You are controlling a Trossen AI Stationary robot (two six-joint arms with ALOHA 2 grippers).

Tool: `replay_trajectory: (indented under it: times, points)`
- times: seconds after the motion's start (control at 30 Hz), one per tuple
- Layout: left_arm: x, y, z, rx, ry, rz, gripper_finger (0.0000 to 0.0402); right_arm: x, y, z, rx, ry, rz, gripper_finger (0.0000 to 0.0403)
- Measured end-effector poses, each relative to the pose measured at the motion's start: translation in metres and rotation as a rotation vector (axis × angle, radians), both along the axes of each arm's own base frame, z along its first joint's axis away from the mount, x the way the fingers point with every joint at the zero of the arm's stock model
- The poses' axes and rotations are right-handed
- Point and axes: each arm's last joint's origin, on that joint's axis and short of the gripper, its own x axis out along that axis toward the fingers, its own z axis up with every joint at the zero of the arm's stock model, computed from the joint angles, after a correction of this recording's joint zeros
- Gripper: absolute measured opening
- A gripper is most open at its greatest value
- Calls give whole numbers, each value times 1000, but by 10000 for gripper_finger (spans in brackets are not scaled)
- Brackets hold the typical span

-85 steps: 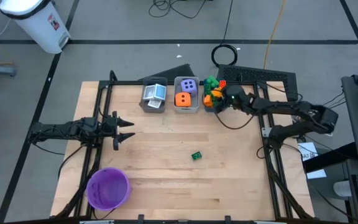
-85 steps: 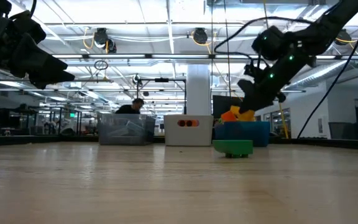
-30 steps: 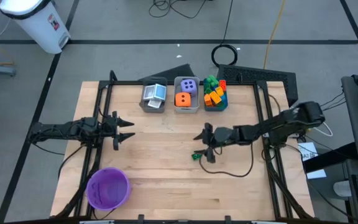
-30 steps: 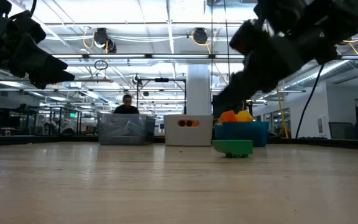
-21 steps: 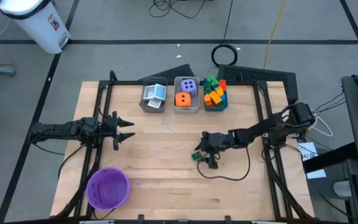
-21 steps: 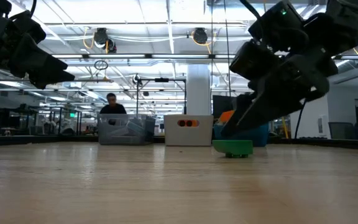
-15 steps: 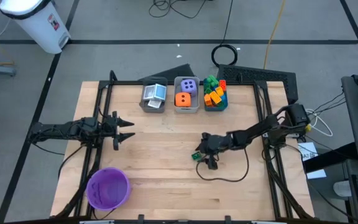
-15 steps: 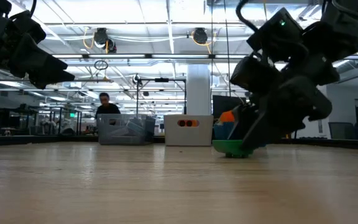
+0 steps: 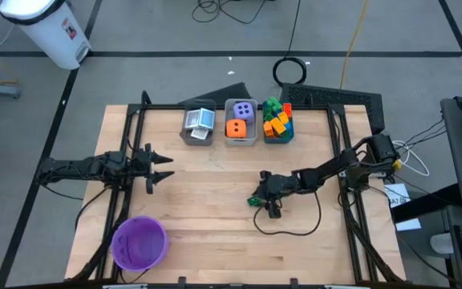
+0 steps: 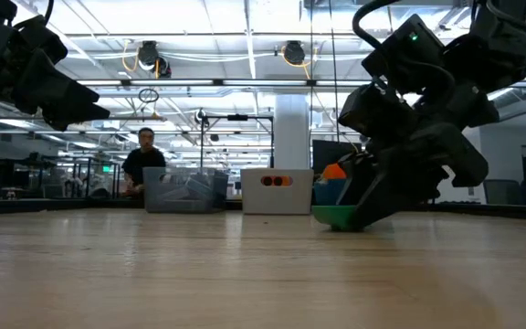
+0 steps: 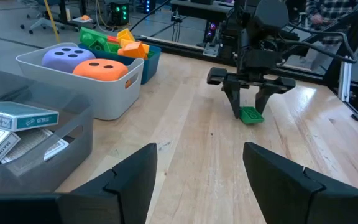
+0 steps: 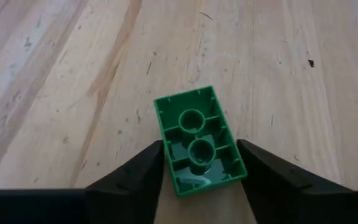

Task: Pick & Place Toys
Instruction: Put the green game piece into the blue bin

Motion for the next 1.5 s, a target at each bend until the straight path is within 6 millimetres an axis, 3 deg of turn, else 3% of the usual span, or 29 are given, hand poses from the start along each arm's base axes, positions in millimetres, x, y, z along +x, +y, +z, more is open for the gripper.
replay_trajectory:
  times: [0.17,0.3,0.5,0.67,0.8,0.93,1.07,1.3,1.5]
  points:
    - [0,0,0,0,0,0,246,0,0,2,-2,-7,2,142]
    - [0,0,0,0,0,0,246,0,-1,18,8,-68,-5,138]
    - [0,0,0,0,0,0,246,-8,-11,67,12,-251,-57,164]
    - [0,0,0,0,0,0,246,-23,-30,113,-32,-439,-180,151]
    - [0,0,0,0,-1,0,246,-40,-50,144,-75,-570,-347,141]
    - [0,0,0,0,0,0,246,-56,-74,162,-85,-646,-578,154]
    - [0,0,0,0,0,0,246,-67,-101,161,-145,-606,-760,163]
    - [0,0,0,0,0,0,246,-86,-158,141,-203,-425,-1018,145]
    - [0,0,0,0,0,0,246,-98,-201,123,-208,-350,-1106,155]
